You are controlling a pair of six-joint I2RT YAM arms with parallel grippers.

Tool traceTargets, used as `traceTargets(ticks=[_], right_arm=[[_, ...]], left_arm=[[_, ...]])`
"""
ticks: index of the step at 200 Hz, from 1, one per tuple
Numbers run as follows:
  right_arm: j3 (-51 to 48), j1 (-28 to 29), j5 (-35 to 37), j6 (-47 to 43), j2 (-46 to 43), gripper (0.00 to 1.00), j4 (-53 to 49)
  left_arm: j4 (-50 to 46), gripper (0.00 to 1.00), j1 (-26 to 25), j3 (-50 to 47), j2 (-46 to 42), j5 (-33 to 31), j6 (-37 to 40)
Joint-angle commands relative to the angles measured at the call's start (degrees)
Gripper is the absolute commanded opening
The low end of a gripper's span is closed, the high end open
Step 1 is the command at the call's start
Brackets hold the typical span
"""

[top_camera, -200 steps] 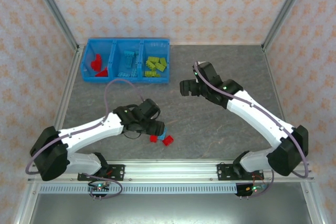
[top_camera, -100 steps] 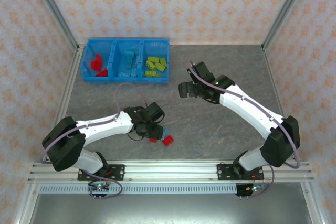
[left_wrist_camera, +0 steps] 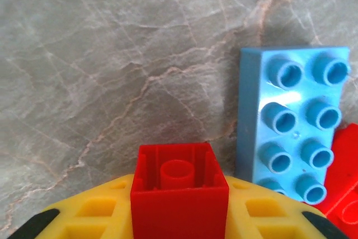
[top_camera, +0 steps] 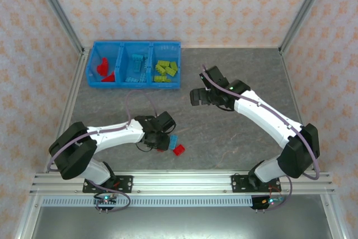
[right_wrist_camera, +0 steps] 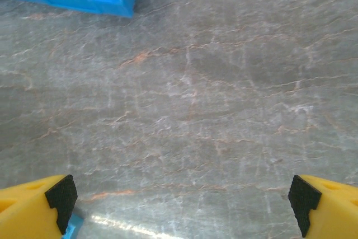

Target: Sort the legos into containers by color

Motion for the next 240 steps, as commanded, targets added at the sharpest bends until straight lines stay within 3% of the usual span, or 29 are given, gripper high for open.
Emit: traceTargets(ticks=[1,23,40,60,83,96,119,143,165,181,194,201,222,240], right_arm=[[0.3,0.0,-11.1,0.7,-1.1,1.00,-1.4],[-0.9,-0.1,-24.0,1.5,-1.9,0.99,0.4],[-1.6,-0.1,-29.9,3.0,-2.7,0.99,4.7],[-1.3,-0.1,-27.3,5.6,-3.2,1.00,9.4],[-0.1,-0.1,-22.7,6.7,-2.6,1.00,10.5],[0.5,-0.1,-21.7,6.8,-2.0,0.99,10.2],[1.5,-0.1,-20.1,6.2,-1.9,0.99,7.5],[0.6,-0.1,-18.2,5.6,-3.9,0.99,6.3],[-0.3,-0.1,-16.7,5.5,-5.6,0.99,5.9],[-0.6,-0.1,-16.1,5.6,-6.4,0.99,5.5],[-0.9,-0.1,-16.2,6.1,-6.7,0.99,5.6],[-0.9,-0.1,-16.3,6.3,-6.7,0.99,5.7],[-1.1,-0.1,-16.3,6.9,-6.7,0.99,6.5],[-1.5,-0.1,-15.4,7.8,-6.4,0.99,8.0]], left_arm=[[-2.0,0.27,0.3,-0.9,-3.7,-5.8,-0.1],[-4.4,0.21,4.5,1.2,-10.7,-8.2,1.8],[-4.9,0.21,12.7,3.9,-15.2,-8.3,6.1],[-4.5,0.21,24.4,10.6,-15.7,-8.2,11.8],[-2.6,0.21,36.2,21.0,-9.2,-10.8,15.8],[-1.7,0.21,41.9,27.8,-3.6,-12.5,15.5],[1.8,0.21,50.3,37.5,5.7,-9.7,11.7],[-1.3,0.21,54.1,49.8,17.7,-12.1,12.5],[-5.6,0.22,56.5,59.8,27.8,-8.1,12.9],[-7.5,0.30,57.1,64.3,31.2,-7.9,13.3],[-8.0,0.50,57.1,66.3,31.7,-8.1,14.3],[-8.6,0.56,57.2,67.1,31.6,-8.5,14.9],[-10.0,0.57,57.3,67.5,29.0,-8.0,15.4],[-7.4,0.55,57.2,62.0,22.2,-3.9,13.5]])
